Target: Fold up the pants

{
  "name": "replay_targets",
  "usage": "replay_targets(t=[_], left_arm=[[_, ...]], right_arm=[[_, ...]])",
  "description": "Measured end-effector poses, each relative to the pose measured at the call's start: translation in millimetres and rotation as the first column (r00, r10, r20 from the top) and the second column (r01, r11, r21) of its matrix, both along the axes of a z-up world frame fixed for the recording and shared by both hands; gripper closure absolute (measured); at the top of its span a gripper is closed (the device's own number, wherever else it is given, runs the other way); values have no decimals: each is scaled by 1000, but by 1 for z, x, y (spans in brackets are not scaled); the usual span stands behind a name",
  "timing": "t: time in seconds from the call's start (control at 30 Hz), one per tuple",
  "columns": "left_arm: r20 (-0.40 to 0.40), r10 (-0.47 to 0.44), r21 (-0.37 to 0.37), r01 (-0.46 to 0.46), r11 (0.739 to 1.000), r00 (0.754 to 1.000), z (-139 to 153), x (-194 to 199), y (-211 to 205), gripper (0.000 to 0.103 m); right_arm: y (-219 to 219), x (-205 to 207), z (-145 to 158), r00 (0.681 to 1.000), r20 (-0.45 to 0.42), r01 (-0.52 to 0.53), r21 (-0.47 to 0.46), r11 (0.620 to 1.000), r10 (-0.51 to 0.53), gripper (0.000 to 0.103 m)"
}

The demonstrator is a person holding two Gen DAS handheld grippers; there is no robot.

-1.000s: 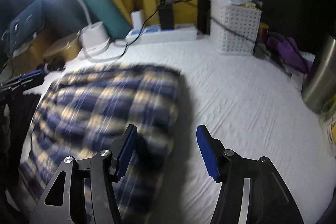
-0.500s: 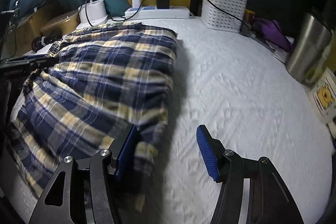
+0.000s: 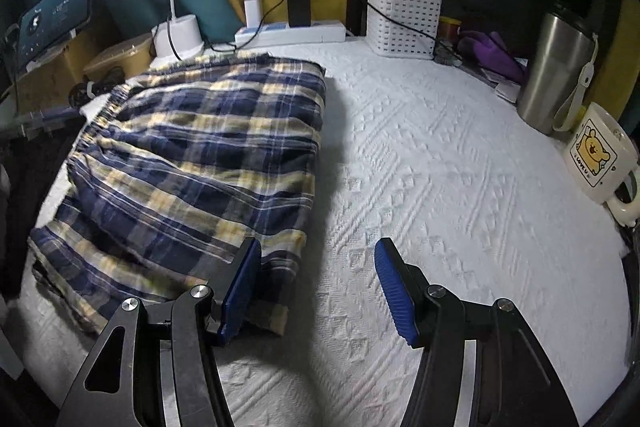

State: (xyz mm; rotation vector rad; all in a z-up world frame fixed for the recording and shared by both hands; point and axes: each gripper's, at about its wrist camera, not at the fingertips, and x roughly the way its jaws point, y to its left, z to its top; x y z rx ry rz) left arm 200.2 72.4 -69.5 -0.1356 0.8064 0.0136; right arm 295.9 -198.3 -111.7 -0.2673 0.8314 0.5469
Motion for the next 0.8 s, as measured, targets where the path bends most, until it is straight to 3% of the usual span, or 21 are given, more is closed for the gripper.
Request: replay_targets(t=[0.2,0.33,0.53,0.8], left_arm=[[-79,13,25,-11,1000,997,-28,-3,-6,48],[-124,14,4,-14,1000,992,-41,-5,0,48],[-113,9,-2,-9,1000,994,-42,-10,7,46],[-145,25,-86,-38,996,989,-36,-14,27,40]], right_arm=[[3,-7,-1,1000,-1,-7,9,1000,7,40],[2,-9,-13,1000,-25,-14,-3,1000,14,37],[-7,-10,-19,999,-34,-3,9,1000,4,29],[-19,-11,-14,998,-57,-6,40,999,8,27]])
